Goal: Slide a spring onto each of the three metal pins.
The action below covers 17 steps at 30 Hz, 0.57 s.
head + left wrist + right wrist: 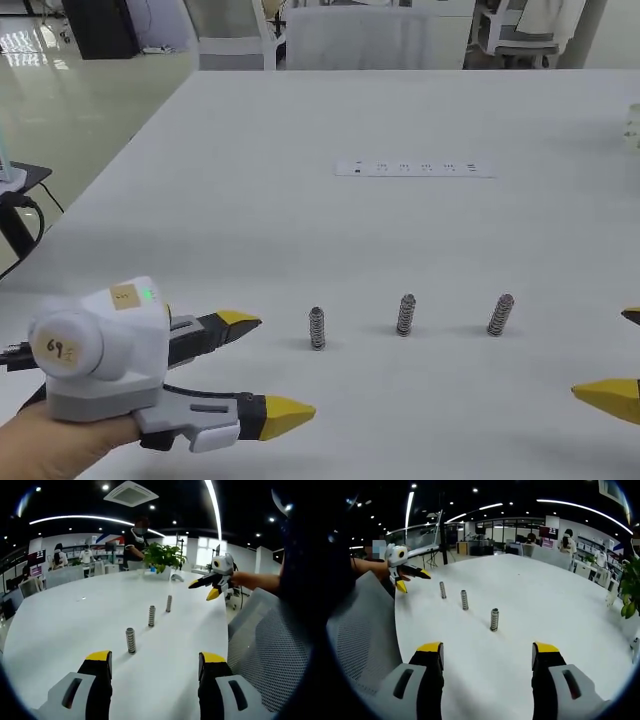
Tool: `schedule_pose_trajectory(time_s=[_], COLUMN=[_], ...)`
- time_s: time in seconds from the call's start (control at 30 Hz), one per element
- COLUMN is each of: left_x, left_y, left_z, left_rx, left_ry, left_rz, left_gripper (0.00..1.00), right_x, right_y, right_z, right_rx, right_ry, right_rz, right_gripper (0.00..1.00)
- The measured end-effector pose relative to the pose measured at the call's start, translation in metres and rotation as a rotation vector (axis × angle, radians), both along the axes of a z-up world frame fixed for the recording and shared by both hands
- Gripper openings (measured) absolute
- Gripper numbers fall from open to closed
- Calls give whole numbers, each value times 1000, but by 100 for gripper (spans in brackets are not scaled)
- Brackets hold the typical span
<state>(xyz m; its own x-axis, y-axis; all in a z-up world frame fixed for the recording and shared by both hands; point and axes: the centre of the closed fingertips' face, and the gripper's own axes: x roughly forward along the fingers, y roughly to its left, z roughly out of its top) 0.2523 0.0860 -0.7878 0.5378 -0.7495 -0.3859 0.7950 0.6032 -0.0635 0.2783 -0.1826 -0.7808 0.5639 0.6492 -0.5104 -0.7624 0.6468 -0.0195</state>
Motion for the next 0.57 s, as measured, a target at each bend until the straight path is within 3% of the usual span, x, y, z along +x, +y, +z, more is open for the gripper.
schedule_pose_trajectory(time_s=[0.57], left_x=[1], left_y=[2], left_z=[0], left_rx=[4], left_ry=[-2], left_rz=[6], left_gripper=[66], right_x=[0], right_y=[1], right_z=[-1], right_rx=[-5], right_ry=[5], right_rz=[6], right_gripper=[72])
